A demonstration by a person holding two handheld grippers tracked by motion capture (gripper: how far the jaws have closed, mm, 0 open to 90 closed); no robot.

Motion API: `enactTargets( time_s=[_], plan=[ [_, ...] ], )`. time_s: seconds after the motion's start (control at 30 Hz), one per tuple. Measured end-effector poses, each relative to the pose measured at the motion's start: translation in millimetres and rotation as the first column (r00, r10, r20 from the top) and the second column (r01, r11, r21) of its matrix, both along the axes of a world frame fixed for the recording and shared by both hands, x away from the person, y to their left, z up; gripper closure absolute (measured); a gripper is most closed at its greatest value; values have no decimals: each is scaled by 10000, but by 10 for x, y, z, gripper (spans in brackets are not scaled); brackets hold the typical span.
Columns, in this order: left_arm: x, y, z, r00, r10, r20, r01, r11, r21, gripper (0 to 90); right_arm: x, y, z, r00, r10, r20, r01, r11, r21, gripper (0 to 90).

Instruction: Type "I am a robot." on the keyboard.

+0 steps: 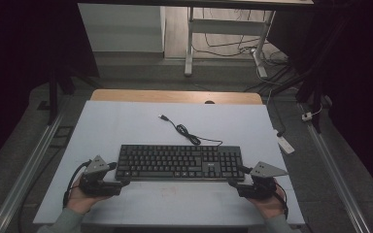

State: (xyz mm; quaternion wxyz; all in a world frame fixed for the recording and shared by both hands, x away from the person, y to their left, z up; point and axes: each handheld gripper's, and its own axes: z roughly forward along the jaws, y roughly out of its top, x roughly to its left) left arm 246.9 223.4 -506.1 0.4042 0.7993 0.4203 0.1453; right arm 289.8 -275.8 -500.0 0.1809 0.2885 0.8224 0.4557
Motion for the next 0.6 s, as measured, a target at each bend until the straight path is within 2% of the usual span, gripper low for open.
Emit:
enactTargets(
  time_s=[0.03,0.6],
  plan=[
    [1,-2,0,10000,-6,-6,6,10000,7,203,-4,-3,5,10000,-61,-4,61,9999,-122,357],
    [8,-2,2,10000,10,23,-10,10000,46,207,-8,0,3,10000,-22,-55,21,9999,-138,358]
  ],
)
